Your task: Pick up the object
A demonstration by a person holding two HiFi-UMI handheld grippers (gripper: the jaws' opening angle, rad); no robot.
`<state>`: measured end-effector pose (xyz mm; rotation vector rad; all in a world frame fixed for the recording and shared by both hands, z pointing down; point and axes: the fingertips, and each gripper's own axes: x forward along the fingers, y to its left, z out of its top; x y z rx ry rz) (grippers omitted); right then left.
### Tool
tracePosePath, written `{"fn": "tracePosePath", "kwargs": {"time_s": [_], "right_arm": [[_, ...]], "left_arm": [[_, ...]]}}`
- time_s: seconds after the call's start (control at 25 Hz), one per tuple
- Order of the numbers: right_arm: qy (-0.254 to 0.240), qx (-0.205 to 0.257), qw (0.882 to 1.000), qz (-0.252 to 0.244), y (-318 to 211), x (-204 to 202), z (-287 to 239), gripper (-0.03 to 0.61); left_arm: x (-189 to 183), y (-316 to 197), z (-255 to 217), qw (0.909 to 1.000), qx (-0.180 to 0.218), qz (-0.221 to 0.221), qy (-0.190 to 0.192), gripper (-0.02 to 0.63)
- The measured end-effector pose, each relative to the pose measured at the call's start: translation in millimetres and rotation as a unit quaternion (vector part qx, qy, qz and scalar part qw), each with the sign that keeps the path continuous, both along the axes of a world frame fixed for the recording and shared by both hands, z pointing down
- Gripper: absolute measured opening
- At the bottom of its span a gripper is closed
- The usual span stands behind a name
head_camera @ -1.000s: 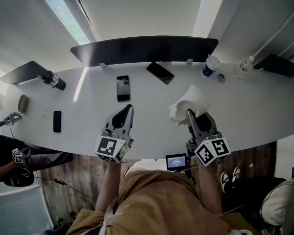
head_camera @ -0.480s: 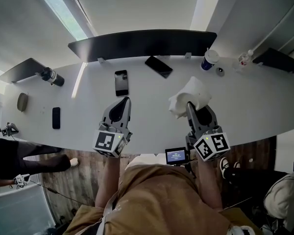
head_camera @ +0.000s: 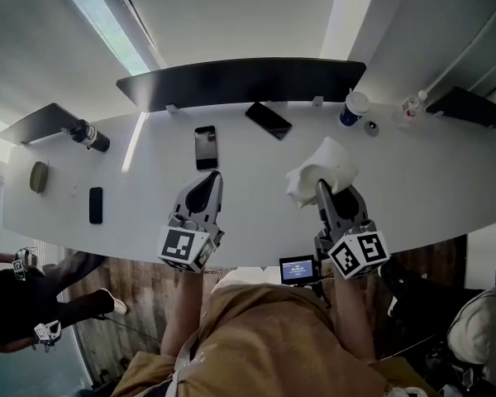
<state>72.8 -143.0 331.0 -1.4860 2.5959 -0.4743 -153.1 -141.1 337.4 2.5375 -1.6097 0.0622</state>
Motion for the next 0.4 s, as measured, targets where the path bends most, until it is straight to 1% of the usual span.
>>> {"fn": "tracePosePath", "kwargs": {"time_s": [0.16, 0.4], "right_arm": [[-0.009, -0.001, 1.000, -0.002, -0.6, -0.1, 0.4, 0.146], [-0.007, 0.000, 1.000, -0.005, -1.9, -0.2, 2.7, 0.146]], "left_arm": [[1.6, -0.7, 0.2, 1.0000, 0.000, 0.007, -0.006, 0.005], [3.1, -0.8, 0.6, 0.9999, -0.002, 0.012, -0.007, 0.005]]}}
